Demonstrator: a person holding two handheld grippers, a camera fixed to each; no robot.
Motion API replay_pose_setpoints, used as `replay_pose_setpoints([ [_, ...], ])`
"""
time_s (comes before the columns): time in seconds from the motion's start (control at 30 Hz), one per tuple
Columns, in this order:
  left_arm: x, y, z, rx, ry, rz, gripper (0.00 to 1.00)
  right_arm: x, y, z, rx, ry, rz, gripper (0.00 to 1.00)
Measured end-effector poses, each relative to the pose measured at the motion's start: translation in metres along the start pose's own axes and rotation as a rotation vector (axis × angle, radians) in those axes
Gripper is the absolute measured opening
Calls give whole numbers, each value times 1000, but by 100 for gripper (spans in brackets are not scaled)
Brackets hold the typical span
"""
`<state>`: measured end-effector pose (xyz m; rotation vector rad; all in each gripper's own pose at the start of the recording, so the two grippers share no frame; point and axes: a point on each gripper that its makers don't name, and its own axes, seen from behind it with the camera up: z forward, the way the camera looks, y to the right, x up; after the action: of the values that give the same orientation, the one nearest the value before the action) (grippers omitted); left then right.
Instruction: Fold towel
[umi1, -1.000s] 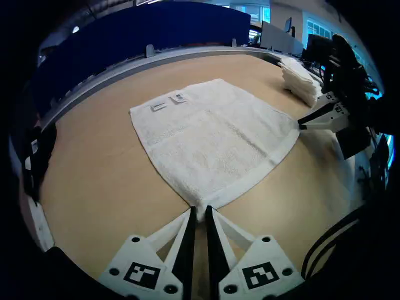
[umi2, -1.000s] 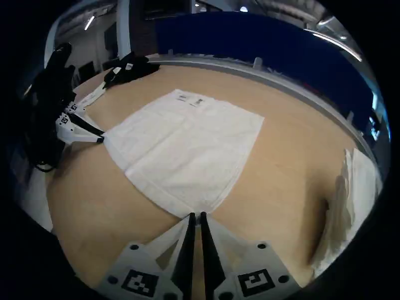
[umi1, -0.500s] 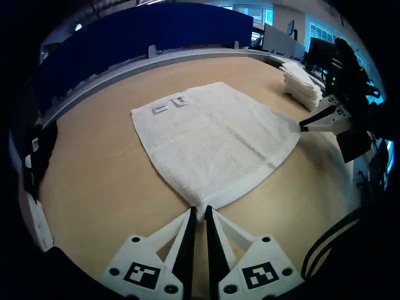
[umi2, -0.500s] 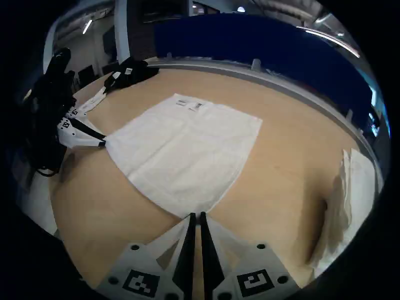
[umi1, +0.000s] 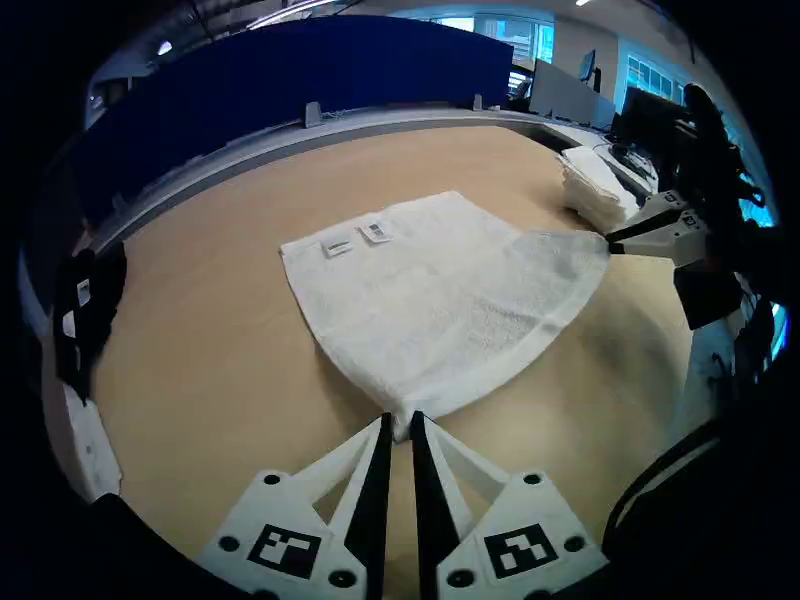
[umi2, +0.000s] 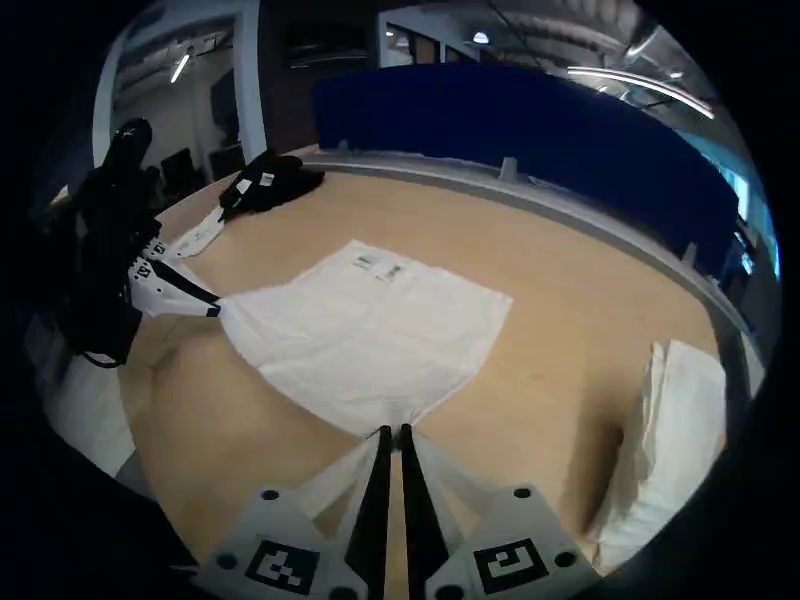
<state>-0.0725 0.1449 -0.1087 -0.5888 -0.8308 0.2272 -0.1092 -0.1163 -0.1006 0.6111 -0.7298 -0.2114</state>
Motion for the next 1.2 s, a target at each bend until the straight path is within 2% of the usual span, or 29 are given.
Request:
replay_pose_setpoints([
  [0.3,14,8,-33,-3,-7,-21,14,23,-10,-35,-1,29,-3,7],
  [0.63,18,25,-65,-25,-22,-53,14,27,-17,-63,2,21,-4,7],
  [0.9,11,31,-71,-26,-31,-63,14,27,-19,-65,3,16,-4,7],
  [1.2,19,24,-68,-15,-27,-93,14,31,-14,-61,-4,14,-17,7],
])
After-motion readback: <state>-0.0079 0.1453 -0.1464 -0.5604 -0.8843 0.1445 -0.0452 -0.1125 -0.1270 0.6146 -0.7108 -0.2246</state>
